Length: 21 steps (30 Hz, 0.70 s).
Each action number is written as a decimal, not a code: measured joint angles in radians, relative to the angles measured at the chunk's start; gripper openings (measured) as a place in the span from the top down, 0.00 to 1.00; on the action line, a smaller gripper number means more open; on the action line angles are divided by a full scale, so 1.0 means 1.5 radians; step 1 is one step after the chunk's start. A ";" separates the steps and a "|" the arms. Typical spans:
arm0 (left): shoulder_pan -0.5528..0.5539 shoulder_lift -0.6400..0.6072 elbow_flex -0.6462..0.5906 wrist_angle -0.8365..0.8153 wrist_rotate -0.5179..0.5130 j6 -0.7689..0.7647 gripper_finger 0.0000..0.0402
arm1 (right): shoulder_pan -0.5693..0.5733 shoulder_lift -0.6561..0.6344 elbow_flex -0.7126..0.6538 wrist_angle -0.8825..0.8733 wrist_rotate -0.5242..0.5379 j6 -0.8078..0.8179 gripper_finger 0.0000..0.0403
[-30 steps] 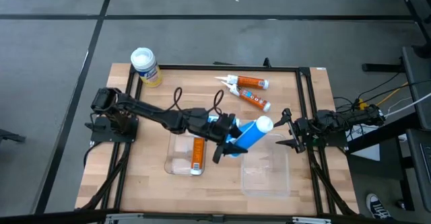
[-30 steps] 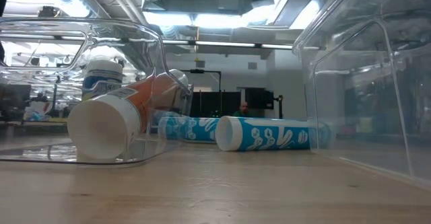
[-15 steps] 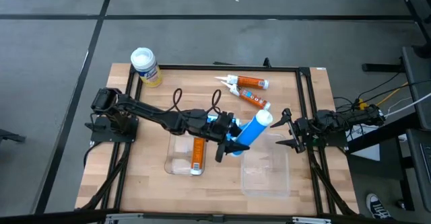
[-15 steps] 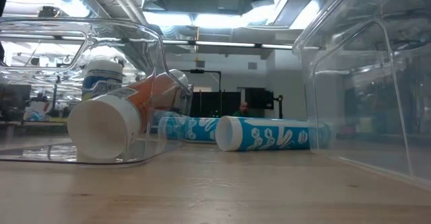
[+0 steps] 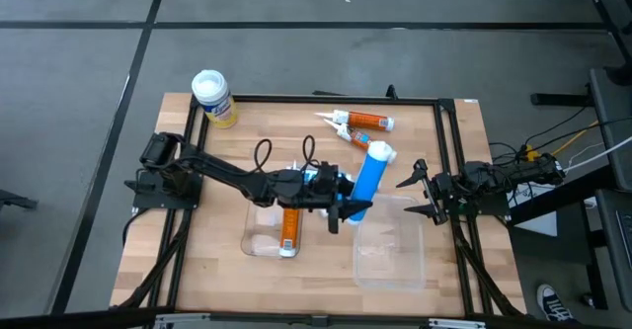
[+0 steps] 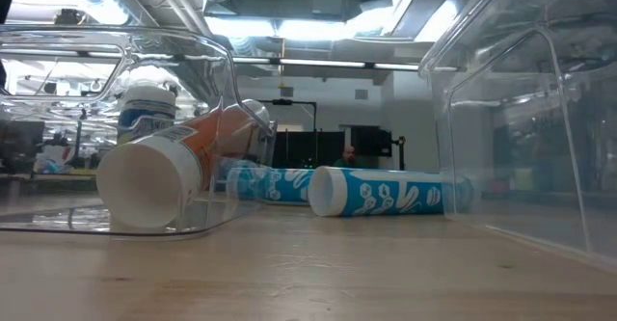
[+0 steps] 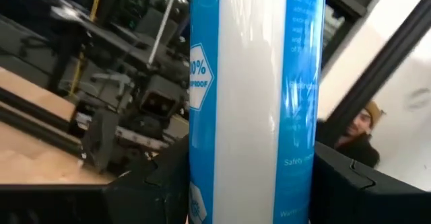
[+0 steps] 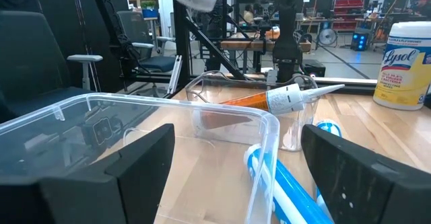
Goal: Pick & place silicon tubes, Sealant and Lysol wipes
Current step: Put the top blue sealant into the right transparent bin
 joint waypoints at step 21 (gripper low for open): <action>-0.007 0.000 -0.001 0.075 -0.229 -0.021 0.48 | 0.000 0.000 0.000 0.000 0.000 0.000 0.20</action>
